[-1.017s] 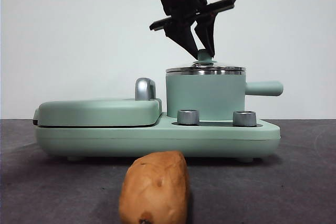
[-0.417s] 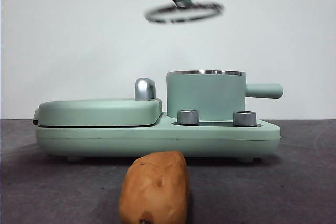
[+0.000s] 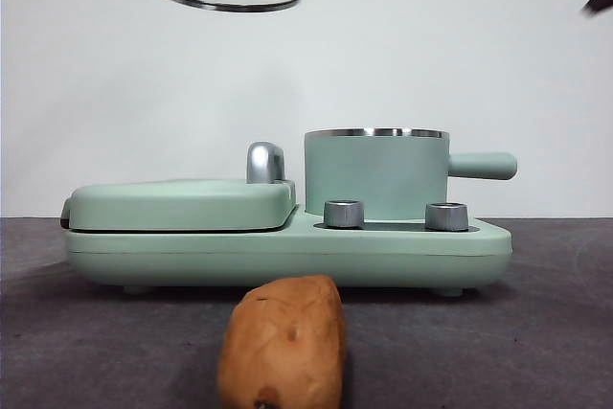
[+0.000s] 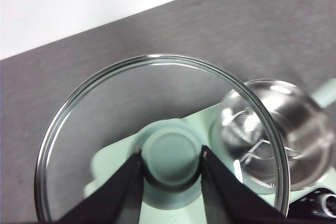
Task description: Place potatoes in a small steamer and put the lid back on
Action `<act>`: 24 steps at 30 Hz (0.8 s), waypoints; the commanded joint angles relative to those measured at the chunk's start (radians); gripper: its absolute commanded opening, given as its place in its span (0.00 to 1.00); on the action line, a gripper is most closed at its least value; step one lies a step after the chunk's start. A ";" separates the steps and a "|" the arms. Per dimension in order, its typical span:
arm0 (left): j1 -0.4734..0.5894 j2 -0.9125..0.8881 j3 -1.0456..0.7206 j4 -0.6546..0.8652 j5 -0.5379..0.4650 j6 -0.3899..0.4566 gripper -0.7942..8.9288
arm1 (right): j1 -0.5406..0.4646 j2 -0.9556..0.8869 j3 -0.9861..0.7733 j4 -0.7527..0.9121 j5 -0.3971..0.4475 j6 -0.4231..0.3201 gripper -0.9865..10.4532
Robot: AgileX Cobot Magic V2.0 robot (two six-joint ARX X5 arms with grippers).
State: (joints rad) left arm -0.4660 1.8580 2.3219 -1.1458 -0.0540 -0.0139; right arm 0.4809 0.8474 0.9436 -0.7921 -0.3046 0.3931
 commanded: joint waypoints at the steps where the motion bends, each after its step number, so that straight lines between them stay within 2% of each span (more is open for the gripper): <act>1: 0.029 -0.022 0.040 0.009 -0.003 0.011 0.09 | 0.116 0.078 0.020 0.026 0.073 0.082 0.53; 5: 0.080 -0.033 0.040 -0.014 -0.003 0.011 0.09 | 0.261 0.213 0.023 0.072 0.132 0.152 0.53; 11: 0.134 -0.034 0.040 -0.016 -0.003 0.010 0.09 | 0.409 0.404 0.040 0.079 0.195 0.237 0.53; 17: 0.156 -0.034 0.040 -0.008 -0.003 0.010 0.09 | 0.485 0.531 0.045 0.143 0.206 0.271 0.53; 24: 0.159 -0.034 0.040 -0.006 -0.003 0.010 0.09 | 0.517 0.688 0.142 0.079 0.238 0.274 0.53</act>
State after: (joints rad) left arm -0.3050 1.8313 2.3219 -1.1790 -0.0540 -0.0139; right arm 0.9821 1.5070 1.0584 -0.7097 -0.0738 0.6548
